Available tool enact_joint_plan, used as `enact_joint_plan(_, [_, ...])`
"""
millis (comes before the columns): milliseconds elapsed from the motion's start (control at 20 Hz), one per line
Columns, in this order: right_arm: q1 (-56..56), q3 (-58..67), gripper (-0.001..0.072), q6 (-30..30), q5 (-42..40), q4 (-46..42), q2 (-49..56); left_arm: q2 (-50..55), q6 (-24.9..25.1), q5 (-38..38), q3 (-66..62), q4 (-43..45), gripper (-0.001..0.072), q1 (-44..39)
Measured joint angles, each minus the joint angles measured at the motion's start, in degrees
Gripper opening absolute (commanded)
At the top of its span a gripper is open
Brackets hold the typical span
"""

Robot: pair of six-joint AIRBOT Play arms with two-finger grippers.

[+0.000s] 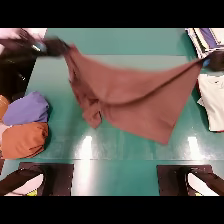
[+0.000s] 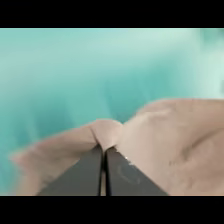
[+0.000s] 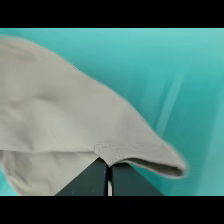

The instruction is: Fold the shirts.

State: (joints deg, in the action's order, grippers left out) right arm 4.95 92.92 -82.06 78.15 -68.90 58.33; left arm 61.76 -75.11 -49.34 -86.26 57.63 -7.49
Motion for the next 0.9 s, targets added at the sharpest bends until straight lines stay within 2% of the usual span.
enact_joint_plan(200, [-3.28, 9.99, 0.0012, 0.42, -2.19, -0.07, -5.11, -10.71, -0.66, 0.07, -12.02, 2.84, 0.0021, 0.00])
enact_joint_plan(400, [-7.63, 18.36, 0.0012, 0.72, -2.38, -0.04, -8.94, -15.72, -2.47, -0.39, -22.45, 3.52, 0.0020, 0.00])
enact_joint_plan(700, [-12.31, 23.45, 0.0011, 0.74, -1.84, -0.02, -10.58, -16.61, -3.82, -1.55, -29.64, 5.35, 0.0021, 0.00])
enact_joint_plan(900, [-12.35, 23.74, 0.0012, 0.15, 2.29, 0.13, -5.11, -11.72, -3.30, -8.04, -28.02, 10.16, 0.0022, 0.00])
